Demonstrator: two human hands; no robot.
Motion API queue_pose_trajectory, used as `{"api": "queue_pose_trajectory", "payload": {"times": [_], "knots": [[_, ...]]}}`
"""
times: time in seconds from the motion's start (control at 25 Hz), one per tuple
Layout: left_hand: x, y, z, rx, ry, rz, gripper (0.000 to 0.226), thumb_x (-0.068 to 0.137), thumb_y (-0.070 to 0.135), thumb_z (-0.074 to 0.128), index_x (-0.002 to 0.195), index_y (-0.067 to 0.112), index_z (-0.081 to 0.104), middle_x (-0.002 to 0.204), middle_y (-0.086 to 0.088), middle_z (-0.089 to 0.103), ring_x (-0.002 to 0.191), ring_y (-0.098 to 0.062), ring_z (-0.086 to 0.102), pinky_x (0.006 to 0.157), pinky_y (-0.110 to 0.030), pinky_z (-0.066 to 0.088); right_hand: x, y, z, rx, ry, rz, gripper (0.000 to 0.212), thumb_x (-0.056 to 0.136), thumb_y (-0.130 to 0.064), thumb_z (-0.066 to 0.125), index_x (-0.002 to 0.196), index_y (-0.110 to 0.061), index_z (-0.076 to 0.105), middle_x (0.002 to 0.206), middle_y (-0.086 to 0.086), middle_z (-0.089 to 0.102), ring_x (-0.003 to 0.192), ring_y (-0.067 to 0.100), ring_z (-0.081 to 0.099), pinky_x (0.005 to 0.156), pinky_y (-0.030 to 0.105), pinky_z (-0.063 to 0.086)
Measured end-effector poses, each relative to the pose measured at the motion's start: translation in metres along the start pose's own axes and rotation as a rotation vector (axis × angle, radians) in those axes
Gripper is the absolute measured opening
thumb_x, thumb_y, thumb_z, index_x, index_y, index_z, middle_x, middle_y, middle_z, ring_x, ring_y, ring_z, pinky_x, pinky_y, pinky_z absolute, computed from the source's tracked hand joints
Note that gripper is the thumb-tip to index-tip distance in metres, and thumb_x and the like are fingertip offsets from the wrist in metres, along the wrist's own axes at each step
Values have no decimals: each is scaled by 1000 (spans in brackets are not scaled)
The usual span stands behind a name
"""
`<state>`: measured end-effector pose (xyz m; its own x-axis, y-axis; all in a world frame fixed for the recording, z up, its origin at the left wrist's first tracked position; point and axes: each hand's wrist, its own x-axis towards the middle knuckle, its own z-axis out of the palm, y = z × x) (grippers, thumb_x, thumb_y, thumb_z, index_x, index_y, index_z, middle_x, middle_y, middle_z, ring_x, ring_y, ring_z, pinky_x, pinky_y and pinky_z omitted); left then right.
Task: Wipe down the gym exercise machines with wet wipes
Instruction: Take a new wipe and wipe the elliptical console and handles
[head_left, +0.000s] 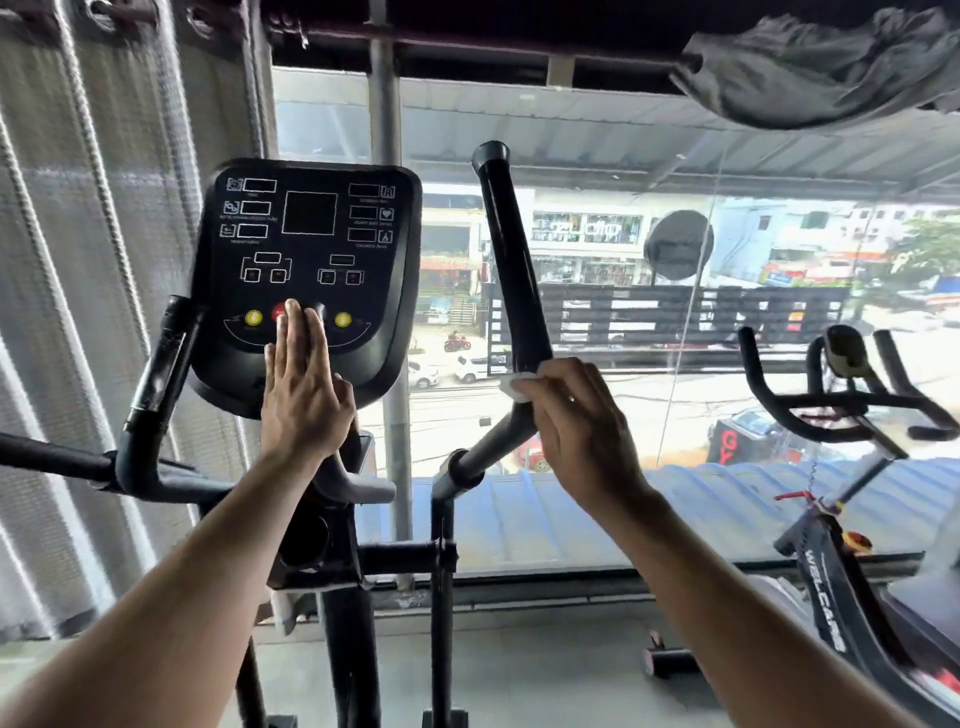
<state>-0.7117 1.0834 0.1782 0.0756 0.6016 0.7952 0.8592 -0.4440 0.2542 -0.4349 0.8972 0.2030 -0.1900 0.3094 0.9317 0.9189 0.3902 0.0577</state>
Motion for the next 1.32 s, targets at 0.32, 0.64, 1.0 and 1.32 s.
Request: {"api": "queue_pose_trajectory", "payload": {"times": [0.32, 0.64, 1.0, 1.32], "knots": [[14, 134, -53, -240, -148, 268, 84, 105, 56, 33, 165, 15, -8, 167, 2, -27, 159, -18, -17, 128, -39, -9, -110, -10, 32, 934, 121, 1182, 12, 96, -13, 70, 108, -16, 72, 95, 10, 74, 87, 21, 73, 78, 30, 61], [38, 204, -34, -89, -174, 478, 78, 107, 43, 33, 164, 2, -1, 173, -17, -9, 160, -27, -11, 130, -37, -6, -101, -14, 123, 1479, 280, 1803, 15, 95, -1, 68, 109, -2, 65, 96, 16, 76, 86, 22, 75, 70, 24, 61], [32, 207, -29, -142, -89, 456, 68, 108, 30, 29, 160, -9, 10, 171, -26, 3, 161, -33, 1, 131, -49, 7, -83, 12, 204, 1303, 227, 2041, 16, 99, 0, 58, 112, 7, 64, 89, 18, 68, 64, 21, 63, 46, 19, 53], [32, 208, -31, -148, -72, 514, 65, 109, 27, 31, 157, -14, 16, 168, -32, 9, 159, -41, 7, 128, -58, 13, -55, -5, 107, 1731, 301, 1981, 25, 97, 9, 57, 121, 14, 60, 117, 27, 70, 106, 31, 71, 92, 41, 60]]}}
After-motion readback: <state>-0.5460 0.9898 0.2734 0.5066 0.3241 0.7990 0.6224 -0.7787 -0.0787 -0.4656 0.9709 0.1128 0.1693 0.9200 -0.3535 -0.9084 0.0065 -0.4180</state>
